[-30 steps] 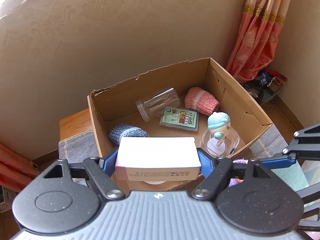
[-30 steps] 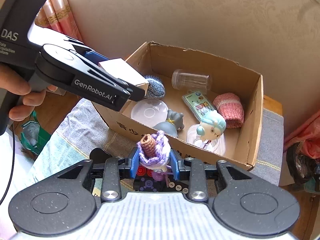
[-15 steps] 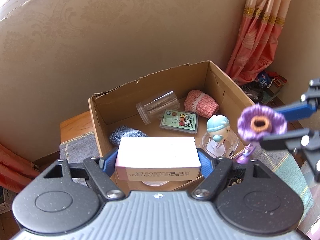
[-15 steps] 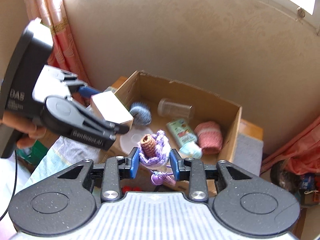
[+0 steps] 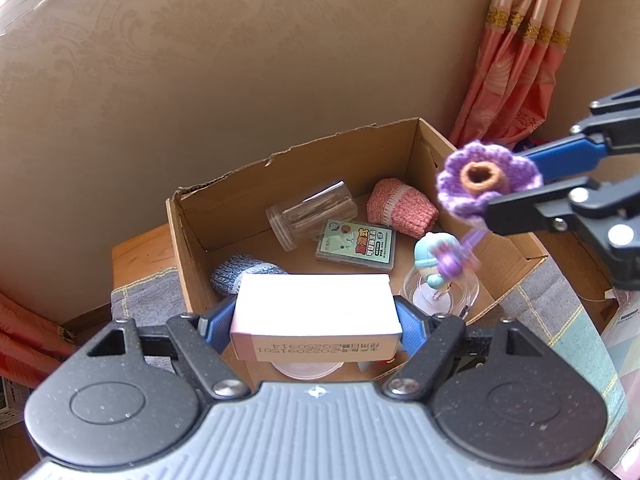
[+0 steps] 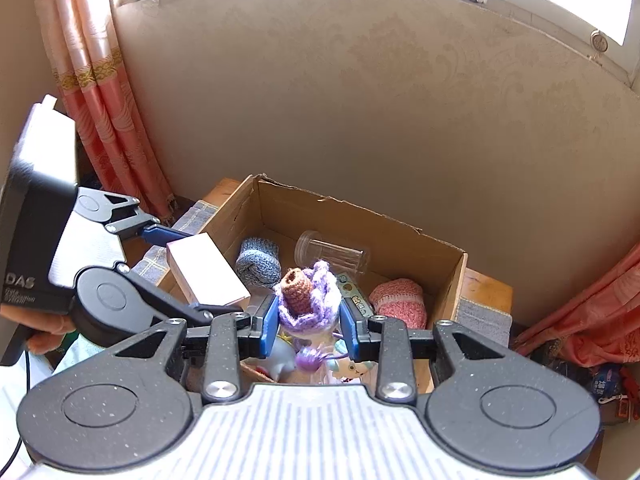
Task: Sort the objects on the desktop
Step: 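Open both tools to drop the KASI box and crochet flower into the box, then pull both tools back toward the black pouch and red-button cube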
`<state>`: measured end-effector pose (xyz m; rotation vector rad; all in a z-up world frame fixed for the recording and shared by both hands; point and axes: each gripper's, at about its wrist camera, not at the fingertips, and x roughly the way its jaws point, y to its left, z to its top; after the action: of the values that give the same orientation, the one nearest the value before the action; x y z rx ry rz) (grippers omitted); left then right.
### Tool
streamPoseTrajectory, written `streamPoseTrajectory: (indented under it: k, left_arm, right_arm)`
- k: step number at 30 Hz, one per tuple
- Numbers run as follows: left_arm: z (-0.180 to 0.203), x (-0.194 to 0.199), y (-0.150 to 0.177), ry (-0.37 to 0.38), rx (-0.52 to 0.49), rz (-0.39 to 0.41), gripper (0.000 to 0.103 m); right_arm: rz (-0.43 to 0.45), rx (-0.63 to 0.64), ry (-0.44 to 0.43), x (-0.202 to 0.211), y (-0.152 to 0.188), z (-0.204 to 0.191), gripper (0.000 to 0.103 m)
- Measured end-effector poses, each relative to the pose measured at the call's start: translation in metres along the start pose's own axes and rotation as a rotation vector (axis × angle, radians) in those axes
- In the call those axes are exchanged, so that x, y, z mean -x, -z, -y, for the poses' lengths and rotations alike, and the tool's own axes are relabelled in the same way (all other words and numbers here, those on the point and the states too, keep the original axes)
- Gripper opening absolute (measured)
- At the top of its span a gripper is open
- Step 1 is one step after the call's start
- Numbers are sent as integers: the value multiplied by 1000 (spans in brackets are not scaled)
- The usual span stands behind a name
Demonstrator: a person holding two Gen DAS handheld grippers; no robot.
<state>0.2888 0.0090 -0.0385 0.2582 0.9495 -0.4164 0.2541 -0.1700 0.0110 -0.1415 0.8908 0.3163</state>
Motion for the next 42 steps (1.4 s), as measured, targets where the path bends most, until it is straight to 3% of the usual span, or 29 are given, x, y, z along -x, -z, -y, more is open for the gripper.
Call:
streamPoseTrajectory:
  k: [2, 6, 10, 13, 15, 22, 37, 42]
  left_arm:
    - [-1, -2, 0, 0, 2, -5, 79]
    - [-3, -3, 0, 4, 2, -9, 79]
    - [-3, -5, -1, 20, -6, -17, 80]
    - [-1, -7, -1, 37, -5, -30, 90]
    - [-1, -6, 0, 38, -1, -19, 91]
    - [3, 3, 7, 26, -11, -8, 91]
    - [11, 49, 55, -54, -21, -9, 91]
    - [13, 55, 84, -24, 20, 17, 94]
  right_arm:
    - [-7, -9, 7, -6, -2, 0, 39]
    - [-4, -33, 12, -8, -2, 1, 57]
    - [-3, -40, 16, -5, 0, 2, 62]
    - [1, -44, 17, 0, 3, 1, 70]
    - [6, -43, 21, 3, 6, 0, 80]
    - [19, -44, 29, 16, 18, -4, 98]
    - [27, -30, 66, 34, 73, -19, 101]
    - [38, -47, 53, 38, 95, -26, 103]
